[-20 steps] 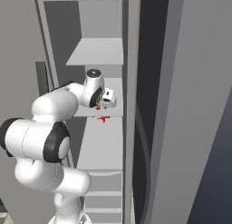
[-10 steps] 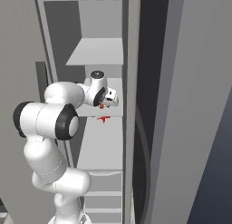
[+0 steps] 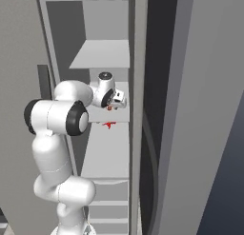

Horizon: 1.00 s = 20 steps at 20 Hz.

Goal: Store the hot dog in the freezer for long-term storage. Close the freezer door after placing the cooked food.

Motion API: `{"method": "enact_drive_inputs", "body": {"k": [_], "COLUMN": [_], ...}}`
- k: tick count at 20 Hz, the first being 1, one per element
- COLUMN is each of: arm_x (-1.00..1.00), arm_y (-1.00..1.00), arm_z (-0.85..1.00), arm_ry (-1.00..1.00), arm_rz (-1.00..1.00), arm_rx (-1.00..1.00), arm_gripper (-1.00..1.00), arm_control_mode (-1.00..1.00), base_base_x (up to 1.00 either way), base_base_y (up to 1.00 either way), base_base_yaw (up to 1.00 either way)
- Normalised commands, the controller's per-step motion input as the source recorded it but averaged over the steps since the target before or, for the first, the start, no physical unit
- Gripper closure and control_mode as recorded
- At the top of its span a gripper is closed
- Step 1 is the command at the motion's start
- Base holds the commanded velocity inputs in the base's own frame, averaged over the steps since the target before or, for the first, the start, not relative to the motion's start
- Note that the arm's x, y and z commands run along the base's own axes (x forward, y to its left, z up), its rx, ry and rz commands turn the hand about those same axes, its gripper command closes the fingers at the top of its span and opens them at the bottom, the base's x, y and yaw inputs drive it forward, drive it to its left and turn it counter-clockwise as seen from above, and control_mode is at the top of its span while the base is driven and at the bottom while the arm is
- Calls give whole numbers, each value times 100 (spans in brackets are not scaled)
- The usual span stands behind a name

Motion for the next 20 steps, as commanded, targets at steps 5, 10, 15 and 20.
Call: {"method": "enact_drive_inputs", "body": {"k": [5,10,15,20], "arm_x": [10,4,0,0], "arm_y": [1,1,9,5], "arm_z": [-19,-18,-23,-9], "arm_ry": [0,0,0,0], "arm_rz": [0,0,0,0], "arm_rx": [0,0,0,0], "arm_gripper": [100,-100,-100,-100], "arm_control_mode": [-100,-100,-100,-100], "base_base_x": [0,0,0,0], "base_base_y": [0,0,0,0], "base_base_yaw": [0,0,0,0]}}
